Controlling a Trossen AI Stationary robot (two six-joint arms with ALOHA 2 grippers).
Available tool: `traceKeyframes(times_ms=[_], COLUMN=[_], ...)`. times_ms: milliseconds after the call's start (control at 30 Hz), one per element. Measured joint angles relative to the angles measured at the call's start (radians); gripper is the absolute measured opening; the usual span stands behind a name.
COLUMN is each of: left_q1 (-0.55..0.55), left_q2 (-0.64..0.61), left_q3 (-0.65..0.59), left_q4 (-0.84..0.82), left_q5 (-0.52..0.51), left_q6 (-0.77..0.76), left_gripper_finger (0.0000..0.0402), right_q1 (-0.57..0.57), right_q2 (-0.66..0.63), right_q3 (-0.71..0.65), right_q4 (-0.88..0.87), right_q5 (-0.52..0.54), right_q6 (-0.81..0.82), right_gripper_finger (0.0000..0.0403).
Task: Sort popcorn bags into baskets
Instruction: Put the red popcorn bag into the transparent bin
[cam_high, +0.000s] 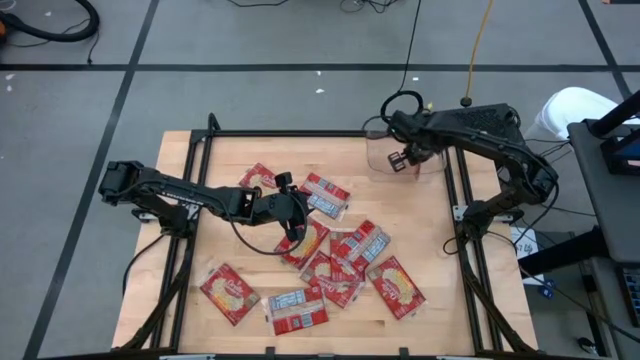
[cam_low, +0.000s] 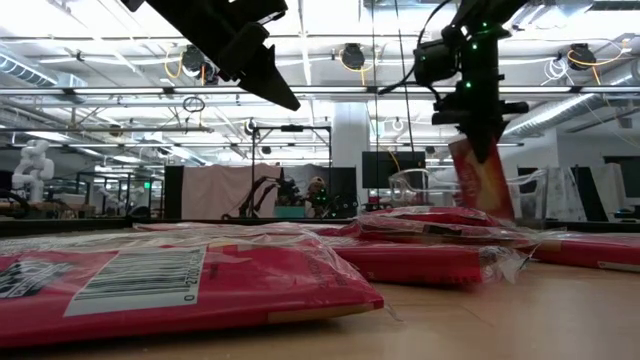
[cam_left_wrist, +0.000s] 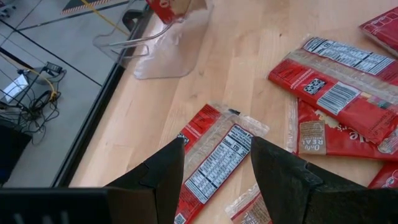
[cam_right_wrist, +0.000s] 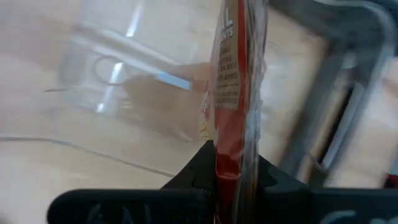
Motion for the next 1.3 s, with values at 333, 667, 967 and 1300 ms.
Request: traceKeyframes(times_ms=[333, 667, 967, 1300], left_q1=[0.000, 0.000, 0.000, 0.000], left_q2=[0.000, 0.000, 0.000, 0.000], left_q3=[0.000, 0.000, 0.000, 0.000], left_q4=[-0.001, -0.032, -0.033, -0.036], left_q5=[0.000, 0.000, 0.000, 0.000], left_q6=[-0.007, -0.022, -0.027, -0.026], left_gripper_finger=[0.0191, 0.0191, 0.0191, 0.0191], right_q1=[0.044, 0.022, -0.024, -0.038], right_q2=[0.000, 0.000, 0.000, -0.002], right_q3=[0.000, -0.001, -0.095, -0.080], right_q4=[0.002, -0.087, 0.147, 0.045], right_q5=[0.021, 0.269, 0.255, 0.187], right_q6=[0.040, 0.128, 0.062, 0.120], right_gripper_finger=[0.0020, 0.0020, 0.0020, 0.0020])
